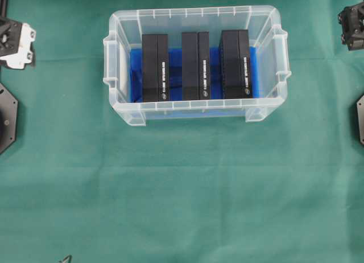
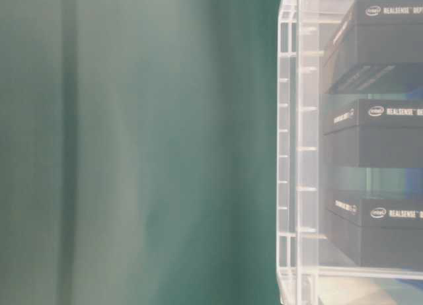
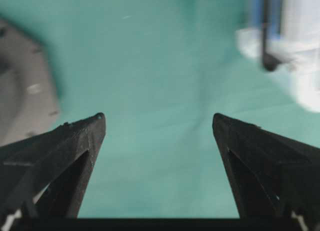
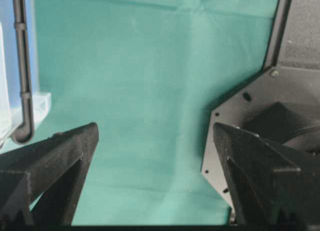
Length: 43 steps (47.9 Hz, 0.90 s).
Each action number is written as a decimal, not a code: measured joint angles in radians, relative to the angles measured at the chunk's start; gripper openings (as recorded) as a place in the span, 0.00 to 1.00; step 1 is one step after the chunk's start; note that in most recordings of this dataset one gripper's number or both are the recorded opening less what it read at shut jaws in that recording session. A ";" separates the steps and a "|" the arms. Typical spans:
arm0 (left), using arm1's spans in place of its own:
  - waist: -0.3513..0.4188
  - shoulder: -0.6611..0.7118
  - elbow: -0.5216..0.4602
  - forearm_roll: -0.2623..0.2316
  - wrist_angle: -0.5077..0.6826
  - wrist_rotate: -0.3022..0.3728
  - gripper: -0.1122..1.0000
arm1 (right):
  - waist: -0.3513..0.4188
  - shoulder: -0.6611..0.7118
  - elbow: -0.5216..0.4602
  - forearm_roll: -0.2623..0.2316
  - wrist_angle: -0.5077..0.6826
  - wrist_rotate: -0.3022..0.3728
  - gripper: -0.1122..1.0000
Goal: Take the box out of the case with both arms.
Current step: 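Move both open grippers above the left and right black boxes in the case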
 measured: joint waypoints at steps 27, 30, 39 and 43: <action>0.005 0.117 -0.071 0.000 -0.103 -0.077 0.85 | 0.008 0.130 -0.052 0.026 -0.149 0.032 0.95; 0.006 0.147 -0.094 0.000 -0.103 -0.077 0.85 | 0.018 0.161 -0.071 0.028 -0.164 0.032 0.95; 0.006 0.242 -0.170 0.002 -0.103 -0.077 0.85 | 0.051 0.250 -0.135 0.028 -0.189 0.029 0.95; 0.006 0.284 -0.206 0.000 -0.100 -0.071 0.85 | 0.057 0.287 -0.167 0.028 -0.195 0.029 0.95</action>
